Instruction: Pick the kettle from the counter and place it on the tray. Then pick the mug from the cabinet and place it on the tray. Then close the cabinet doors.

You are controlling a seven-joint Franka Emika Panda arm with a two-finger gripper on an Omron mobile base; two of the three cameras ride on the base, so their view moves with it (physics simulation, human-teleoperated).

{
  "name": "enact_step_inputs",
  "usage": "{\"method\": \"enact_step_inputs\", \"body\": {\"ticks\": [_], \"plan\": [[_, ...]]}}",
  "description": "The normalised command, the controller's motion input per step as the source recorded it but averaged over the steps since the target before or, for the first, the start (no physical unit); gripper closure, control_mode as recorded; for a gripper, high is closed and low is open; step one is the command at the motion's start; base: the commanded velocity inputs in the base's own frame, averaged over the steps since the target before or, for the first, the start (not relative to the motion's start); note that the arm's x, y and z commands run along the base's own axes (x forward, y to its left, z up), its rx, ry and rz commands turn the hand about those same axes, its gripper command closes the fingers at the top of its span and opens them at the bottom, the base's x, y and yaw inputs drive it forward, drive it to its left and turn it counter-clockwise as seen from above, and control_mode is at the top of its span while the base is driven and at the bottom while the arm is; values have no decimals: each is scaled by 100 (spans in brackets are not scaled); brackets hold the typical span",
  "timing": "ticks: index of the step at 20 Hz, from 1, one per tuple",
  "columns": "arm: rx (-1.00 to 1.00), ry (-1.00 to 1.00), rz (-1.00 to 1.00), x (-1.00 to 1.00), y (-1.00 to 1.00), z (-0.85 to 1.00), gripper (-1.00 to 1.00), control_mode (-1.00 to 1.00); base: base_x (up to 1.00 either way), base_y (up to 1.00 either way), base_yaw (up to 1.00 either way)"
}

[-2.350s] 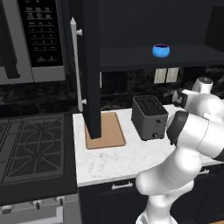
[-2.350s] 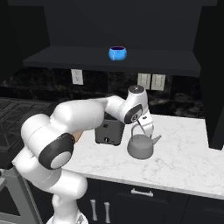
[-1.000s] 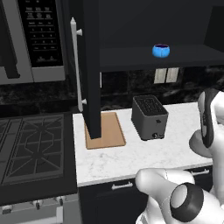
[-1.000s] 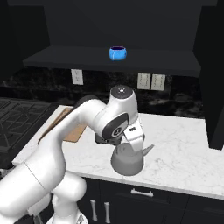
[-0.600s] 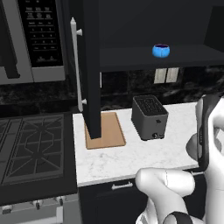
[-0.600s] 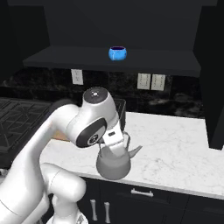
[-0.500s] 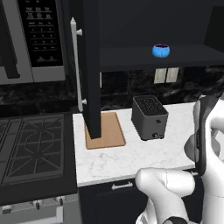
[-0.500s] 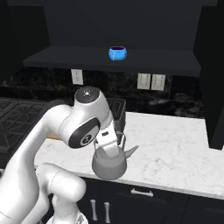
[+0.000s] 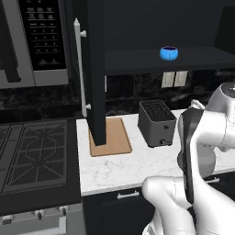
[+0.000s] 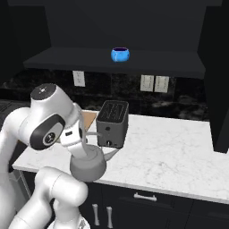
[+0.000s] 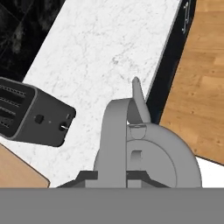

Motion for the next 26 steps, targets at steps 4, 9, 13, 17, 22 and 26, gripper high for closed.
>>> {"method": "enact_step_inputs", "body": {"ticks": [4, 9, 13, 17, 22, 26], "plan": [[0, -4, -7, -2, 83, 10, 100, -100, 0, 0, 0], [-2, -22, -2, 16, 74, 0, 100, -100, 0, 0, 0], [-15, -20, 2, 29, 61, 0, 100, -100, 0, 0, 0], [-19, -2, 8, 42, 53, 7, 100, -100, 0, 0, 0], [-28, 5, 6, 52, 48, 6, 100, -100, 0, 0, 0], [-20, 0, 24, 58, 12, -12, 100, -100, 0, 0, 0]]}}
